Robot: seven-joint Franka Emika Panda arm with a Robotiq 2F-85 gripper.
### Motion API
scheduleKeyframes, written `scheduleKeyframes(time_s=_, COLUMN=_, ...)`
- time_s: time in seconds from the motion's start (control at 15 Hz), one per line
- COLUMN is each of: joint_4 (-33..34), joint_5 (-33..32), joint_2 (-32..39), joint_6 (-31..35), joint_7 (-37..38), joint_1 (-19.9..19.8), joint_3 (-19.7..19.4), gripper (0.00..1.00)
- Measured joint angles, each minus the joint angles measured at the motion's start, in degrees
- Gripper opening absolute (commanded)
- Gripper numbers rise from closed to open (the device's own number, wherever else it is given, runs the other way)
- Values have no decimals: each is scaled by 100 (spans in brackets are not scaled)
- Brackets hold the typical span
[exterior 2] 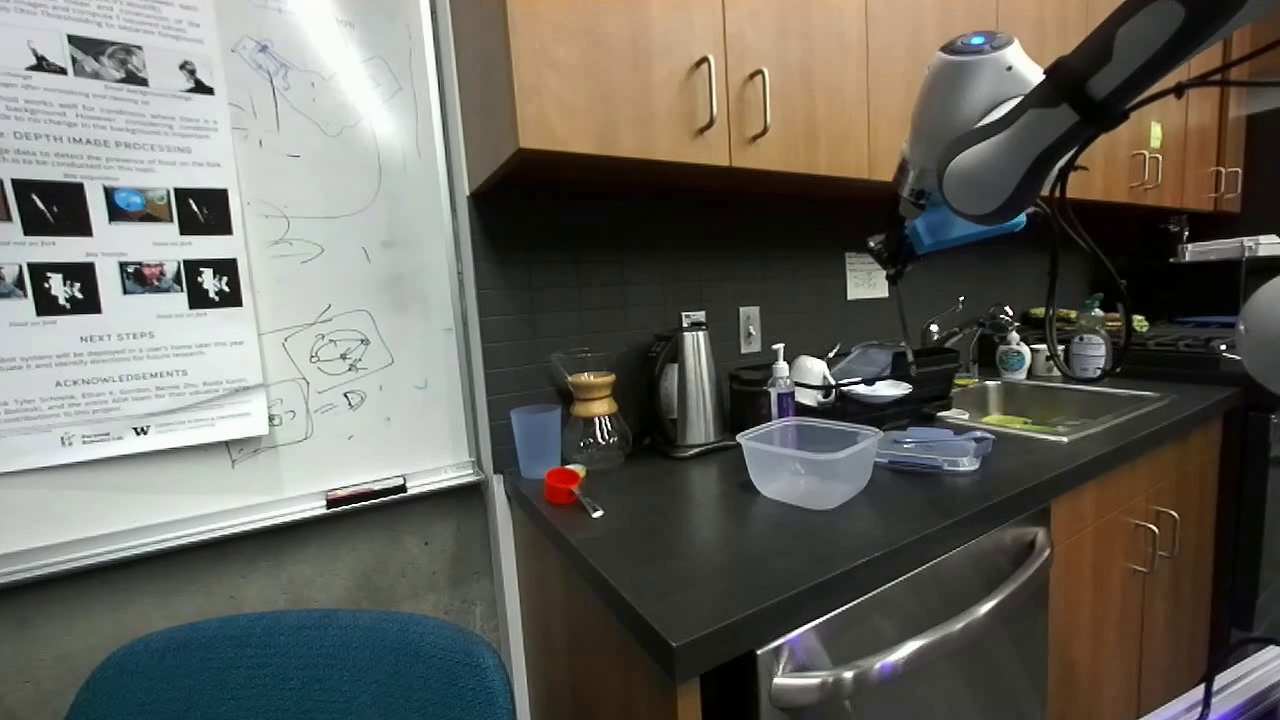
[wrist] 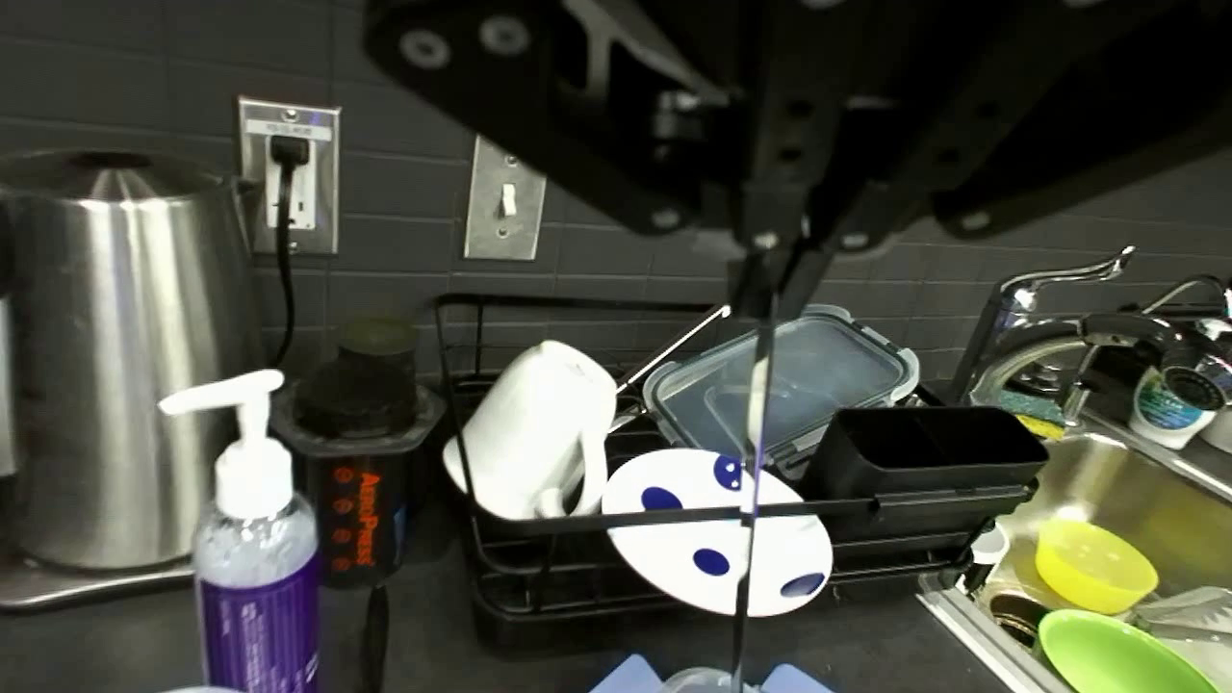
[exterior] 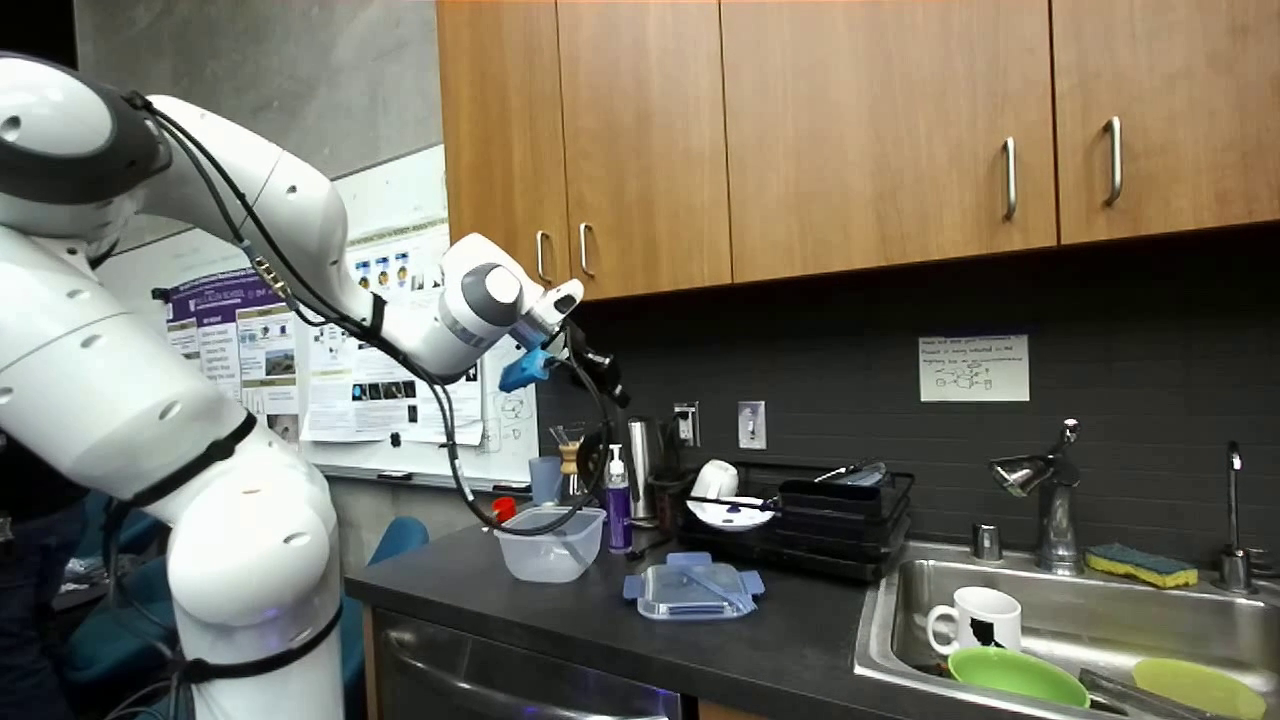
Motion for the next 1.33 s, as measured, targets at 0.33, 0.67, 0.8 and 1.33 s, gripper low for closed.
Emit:
scheduleKeyframes(time_s=0.33, joint_4=-206, joint_5=-122, joint_2=-95, joint_6=-78, joint_7=119, joint_1=41, joint_3=692, gripper=1)
scheduleKeyframes(time_s=0.67, joint_4=-199, joint_5=-122, joint_2=-174, joint_6=-152, joint_7=197, joint_1=353, joint_3=1008, gripper=1)
scheduleKeyframes(time_s=0.8, joint_4=-180, joint_5=-122, joint_2=-221, joint_6=-156, joint_7=204, joint_1=445, joint_3=1095, gripper=1)
scheduleKeyframes(time_s=1.33, joint_4=-45, joint_5=-118, joint_2=-297, joint_6=-206, joint_7=214, joint_1=544, joint_3=1447, gripper=1)
